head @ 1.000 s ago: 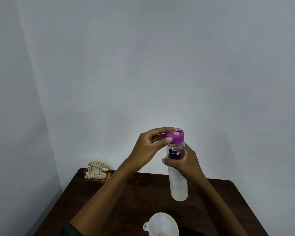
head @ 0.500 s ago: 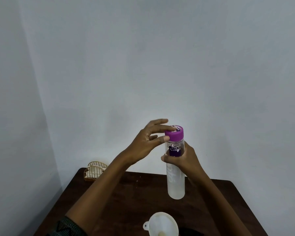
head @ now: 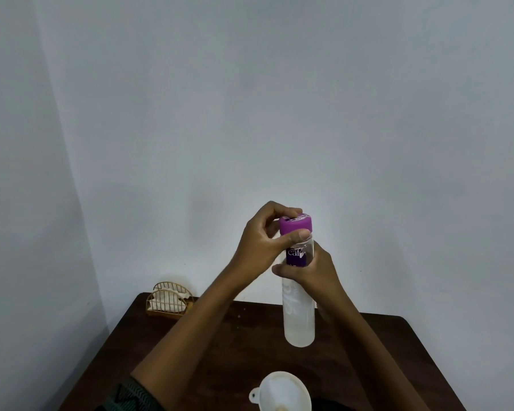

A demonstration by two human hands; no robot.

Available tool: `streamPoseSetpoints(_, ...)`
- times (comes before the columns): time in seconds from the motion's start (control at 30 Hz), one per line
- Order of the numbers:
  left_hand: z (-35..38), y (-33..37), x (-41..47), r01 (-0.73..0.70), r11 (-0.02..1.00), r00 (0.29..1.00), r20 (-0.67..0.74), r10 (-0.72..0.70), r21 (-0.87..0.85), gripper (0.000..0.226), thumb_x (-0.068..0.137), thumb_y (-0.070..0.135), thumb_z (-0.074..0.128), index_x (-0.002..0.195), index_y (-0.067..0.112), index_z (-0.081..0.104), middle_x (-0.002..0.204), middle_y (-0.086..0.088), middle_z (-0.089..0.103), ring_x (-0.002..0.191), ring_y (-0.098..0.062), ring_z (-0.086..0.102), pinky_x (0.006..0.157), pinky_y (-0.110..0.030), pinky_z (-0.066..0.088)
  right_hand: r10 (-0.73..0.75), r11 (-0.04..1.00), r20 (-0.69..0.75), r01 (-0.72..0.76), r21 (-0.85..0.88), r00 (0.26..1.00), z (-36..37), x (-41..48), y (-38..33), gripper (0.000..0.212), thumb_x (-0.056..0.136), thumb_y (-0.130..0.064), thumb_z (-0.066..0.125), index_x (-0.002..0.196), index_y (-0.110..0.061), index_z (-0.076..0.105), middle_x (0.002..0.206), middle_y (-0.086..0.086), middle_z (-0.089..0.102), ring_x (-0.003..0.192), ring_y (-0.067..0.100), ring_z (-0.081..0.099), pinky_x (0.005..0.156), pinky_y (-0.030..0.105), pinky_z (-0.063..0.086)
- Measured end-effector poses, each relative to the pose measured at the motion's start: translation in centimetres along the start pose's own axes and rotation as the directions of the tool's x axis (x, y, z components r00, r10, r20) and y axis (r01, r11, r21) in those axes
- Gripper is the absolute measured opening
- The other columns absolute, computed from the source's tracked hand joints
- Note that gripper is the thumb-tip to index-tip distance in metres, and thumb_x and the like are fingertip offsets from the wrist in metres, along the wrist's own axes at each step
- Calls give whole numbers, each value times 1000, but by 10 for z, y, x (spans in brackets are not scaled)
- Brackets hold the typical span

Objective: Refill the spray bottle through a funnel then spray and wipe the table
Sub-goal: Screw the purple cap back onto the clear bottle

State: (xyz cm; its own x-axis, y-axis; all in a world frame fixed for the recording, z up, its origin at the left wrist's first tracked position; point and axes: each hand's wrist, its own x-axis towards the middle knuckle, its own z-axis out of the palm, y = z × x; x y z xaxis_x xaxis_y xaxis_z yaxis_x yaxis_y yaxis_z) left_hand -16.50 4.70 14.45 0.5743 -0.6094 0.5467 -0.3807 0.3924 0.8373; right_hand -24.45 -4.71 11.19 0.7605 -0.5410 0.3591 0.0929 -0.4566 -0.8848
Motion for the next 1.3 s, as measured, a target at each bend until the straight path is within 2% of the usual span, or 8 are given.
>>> streamPoseSetpoints(0.13, -17, 2, 2, -17, 994, 998, 55, 10, 112, 25, 83, 20, 70, 104, 31, 67, 124, 9, 54, 115, -6, 55, 94, -26, 49, 53, 997, 23, -54, 50, 998, -3, -3, -6, 48, 75, -11, 76, 109, -24, 44, 89, -9, 56, 79, 10, 57, 53, 7, 46)
streamPoseSetpoints(0.27, -19, 3, -2, -20, 1000, 999, 39, 20, 6, 29, 86, 1, 62, 114, 10, 65, 120, -4, 64, 110, -16, 62, 92, -26, 52, 53, 997, -5, -52, 53, 999, -1, 0, -7, 48, 74, -11, 77, 109, -24, 46, 91, -6, 58, 80, 9, 58, 55, 9, 47)
streamPoseSetpoints(0.47, -14, 10, 1, 4, 1000, 999, 40, -4, 3, 32, 76, 3, 73, 97, 20, 56, 99, 3, 69, 91, -9, 69, 75, -20, 55, 29, 999, 22, -30, 41, 999, 6, 2, -13, 51, 73, -9, 77, 112, -20, 46, 90, -6, 57, 80, 9, 57, 54, 6, 46)
streamPoseSetpoints(0.6, -12, 8, 4, -73, 993, 997, -4, 74, 95, 34, 71, 2, 79, 94, 18, 60, 106, 0, 68, 98, -13, 67, 84, -22, 53, 42, 998, 13, -42, 42, 999, 11, 1, -10, 53, 73, -9, 77, 112, -21, 44, 91, -8, 56, 80, 8, 57, 54, 5, 46)
streamPoseSetpoints(0.87, -16, 6, 2, -9, 1000, 1000, 27, 9, 20, 35, 69, 11, 81, 93, 22, 58, 95, 3, 70, 90, -11, 68, 83, -25, 55, 37, 999, 10, -37, 26, 999, 8, 0, -10, 53, 74, -10, 77, 111, -24, 41, 88, -14, 53, 79, 7, 56, 54, 3, 46)
streamPoseSetpoints(1.07, -24, 6, 2, 27, 995, 994, 102, -38, 99, 26, 80, 27, 72, 100, 41, 63, 127, 15, 54, 113, -7, 57, 92, -24, 50, 76, 995, -3, -76, 60, 997, 5, -1, -10, 50, 75, -13, 76, 113, -21, 45, 92, -6, 56, 82, 11, 57, 55, 8, 48)
streamPoseSetpoints(1.2, -31, 8, 1, -1, 995, 999, 48, -4, 105, 29, 93, 11, 56, 103, 36, 65, 114, 17, 62, 101, 0, 61, 79, -14, 50, 82, 995, 9, -82, 58, 997, 3, -2, -10, 49, 74, -13, 77, 112, -20, 48, 94, -2, 59, 83, 12, 59, 60, 13, 46)
streamPoseSetpoints(1.3, -27, 10, -1, 37, 998, 999, 35, -39, 43, 33, 98, 9, 43, 111, 33, 61, 108, 18, 66, 101, -1, 64, 85, -18, 51, 79, 996, -2, -79, 48, 997, 3, 0, -11, 53, 74, -13, 77, 116, -19, 46, 101, 2, 59, 84, 11, 58, 62, 14, 47)
